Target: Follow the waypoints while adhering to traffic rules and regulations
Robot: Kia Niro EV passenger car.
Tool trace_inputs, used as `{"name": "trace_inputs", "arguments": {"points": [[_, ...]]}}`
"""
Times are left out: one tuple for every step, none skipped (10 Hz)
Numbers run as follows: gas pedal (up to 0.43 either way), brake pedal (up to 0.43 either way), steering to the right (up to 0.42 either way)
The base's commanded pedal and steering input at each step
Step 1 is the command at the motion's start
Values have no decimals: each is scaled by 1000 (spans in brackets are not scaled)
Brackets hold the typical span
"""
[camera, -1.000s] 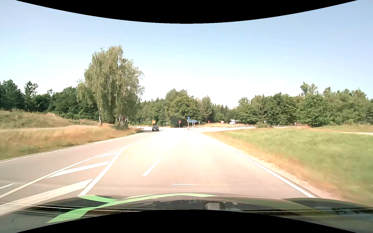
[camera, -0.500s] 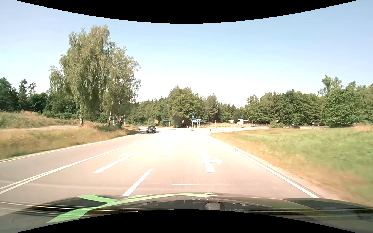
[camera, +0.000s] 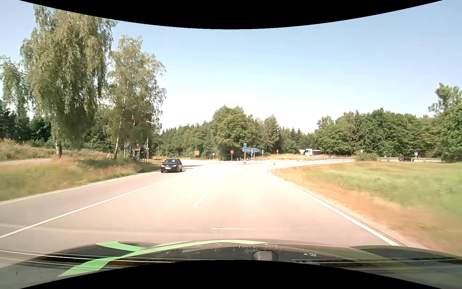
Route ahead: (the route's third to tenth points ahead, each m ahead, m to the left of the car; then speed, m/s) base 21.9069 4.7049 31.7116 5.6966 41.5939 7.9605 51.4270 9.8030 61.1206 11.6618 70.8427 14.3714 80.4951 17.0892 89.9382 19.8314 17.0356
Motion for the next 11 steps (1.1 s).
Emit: {"name": "trace_inputs", "arguments": {"points": [[177, 0, -19], [169, 0, -20], [157, 0, -20], [157, 0, -20], [157, 0, -20], [169, 0, -21], [177, 0, -22], [189, 0, -23], [189, 0, -23], [189, 0, -24], [189, 0, -24]]}}
